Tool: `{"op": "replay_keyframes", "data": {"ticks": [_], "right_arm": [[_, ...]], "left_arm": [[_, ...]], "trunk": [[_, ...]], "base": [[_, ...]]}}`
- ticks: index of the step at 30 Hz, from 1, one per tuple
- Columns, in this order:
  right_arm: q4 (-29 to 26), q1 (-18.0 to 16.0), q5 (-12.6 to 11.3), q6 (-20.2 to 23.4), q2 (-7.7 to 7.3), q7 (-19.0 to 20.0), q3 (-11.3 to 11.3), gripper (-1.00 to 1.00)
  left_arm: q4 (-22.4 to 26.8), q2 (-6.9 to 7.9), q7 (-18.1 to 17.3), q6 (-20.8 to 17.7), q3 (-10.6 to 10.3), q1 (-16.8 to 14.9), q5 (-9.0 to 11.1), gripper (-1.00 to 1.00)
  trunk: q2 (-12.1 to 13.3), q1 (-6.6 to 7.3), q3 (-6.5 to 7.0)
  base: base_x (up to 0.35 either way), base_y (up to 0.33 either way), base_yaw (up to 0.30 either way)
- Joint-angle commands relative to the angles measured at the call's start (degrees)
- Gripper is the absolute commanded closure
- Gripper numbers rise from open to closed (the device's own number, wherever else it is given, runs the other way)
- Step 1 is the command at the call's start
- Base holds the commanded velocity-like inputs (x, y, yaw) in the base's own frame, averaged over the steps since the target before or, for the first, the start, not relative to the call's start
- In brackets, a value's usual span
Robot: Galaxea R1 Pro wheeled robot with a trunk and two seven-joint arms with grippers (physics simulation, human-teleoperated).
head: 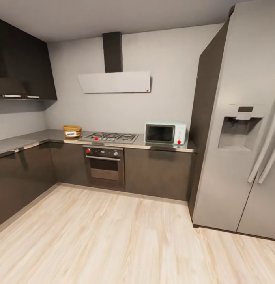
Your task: In the kitchen, take the popcorn bag from the countertop, put it into the microwave, and heat it until the popcorn is cooked so the cooked popcorn ends up inside the bag.
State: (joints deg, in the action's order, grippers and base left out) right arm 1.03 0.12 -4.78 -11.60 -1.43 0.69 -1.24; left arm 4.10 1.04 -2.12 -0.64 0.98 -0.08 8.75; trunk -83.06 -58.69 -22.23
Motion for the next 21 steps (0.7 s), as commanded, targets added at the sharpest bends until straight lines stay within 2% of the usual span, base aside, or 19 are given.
{"op": "replay_keyframes", "data": {"ticks": [1,9,21], "right_arm": [[0.11,-0.04,-0.49,-0.35,0.01,0.10,-0.07,-1.00],[0.11,-0.04,-0.41,-0.36,0.02,0.10,-0.07,-1.00],[0.11,-0.04,-0.49,-0.36,0.00,0.10,-0.07,-1.00]], "left_arm": [[0.03,0.01,-0.23,-0.07,0.07,-0.01,0.48,-1.00],[-0.08,0.01,-0.25,-0.22,0.08,-0.01,0.48,-1.00],[-0.06,0.09,-0.25,-0.15,0.07,-0.01,0.48,-1.00]], "trunk": [[-0.02,-0.04,-0.04],[-0.02,-0.04,-0.04],[-0.02,-0.04,-0.04]], "base": [[0.333,0.000,0.000],[0.333,0.000,-0.018],[0.333,0.036,-0.210]]}}
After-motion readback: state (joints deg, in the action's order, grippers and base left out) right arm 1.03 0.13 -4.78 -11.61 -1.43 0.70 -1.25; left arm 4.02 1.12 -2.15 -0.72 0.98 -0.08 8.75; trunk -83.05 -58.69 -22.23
